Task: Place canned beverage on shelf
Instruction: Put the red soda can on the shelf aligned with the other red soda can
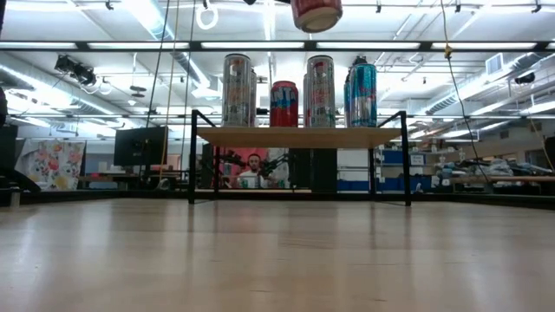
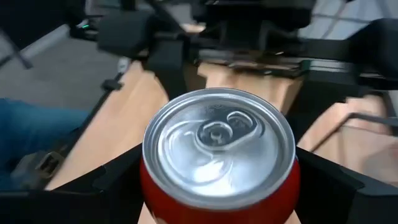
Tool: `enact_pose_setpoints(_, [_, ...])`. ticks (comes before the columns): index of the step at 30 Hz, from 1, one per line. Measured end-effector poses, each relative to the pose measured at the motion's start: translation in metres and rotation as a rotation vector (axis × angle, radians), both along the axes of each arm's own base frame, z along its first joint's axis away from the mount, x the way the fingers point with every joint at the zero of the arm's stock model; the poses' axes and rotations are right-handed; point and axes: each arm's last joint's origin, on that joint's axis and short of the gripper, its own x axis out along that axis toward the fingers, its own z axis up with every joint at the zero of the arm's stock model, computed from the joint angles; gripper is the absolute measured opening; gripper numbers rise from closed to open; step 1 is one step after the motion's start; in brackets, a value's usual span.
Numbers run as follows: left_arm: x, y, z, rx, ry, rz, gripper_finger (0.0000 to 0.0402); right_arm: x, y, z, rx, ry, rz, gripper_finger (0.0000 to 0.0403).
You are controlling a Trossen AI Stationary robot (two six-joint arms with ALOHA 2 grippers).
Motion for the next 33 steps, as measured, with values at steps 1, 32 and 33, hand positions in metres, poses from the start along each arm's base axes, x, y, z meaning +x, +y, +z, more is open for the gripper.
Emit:
enact_pose_setpoints(1, [0.0, 0.002, 0.0, 0.007, 0.001, 0.015, 0.0244, 0.0, -0.001, 0.001, -0.003, -0.009, -0.008, 0.0327])
enact_pose_setpoints(32, [-0.004, 0.005, 0.003, 0.009, -0.002, 0.012, 0.015, 0.011, 0.012, -0.001, -0.042, -0.034, -0.101, 0.0324])
enact_pose_setpoints(33, [-0.005, 0.005, 0.002, 0.01, 0.005, 0.014, 0.015, 0.011, 0.012, -0.001, -0.053, -0.035, -0.116, 0.0324])
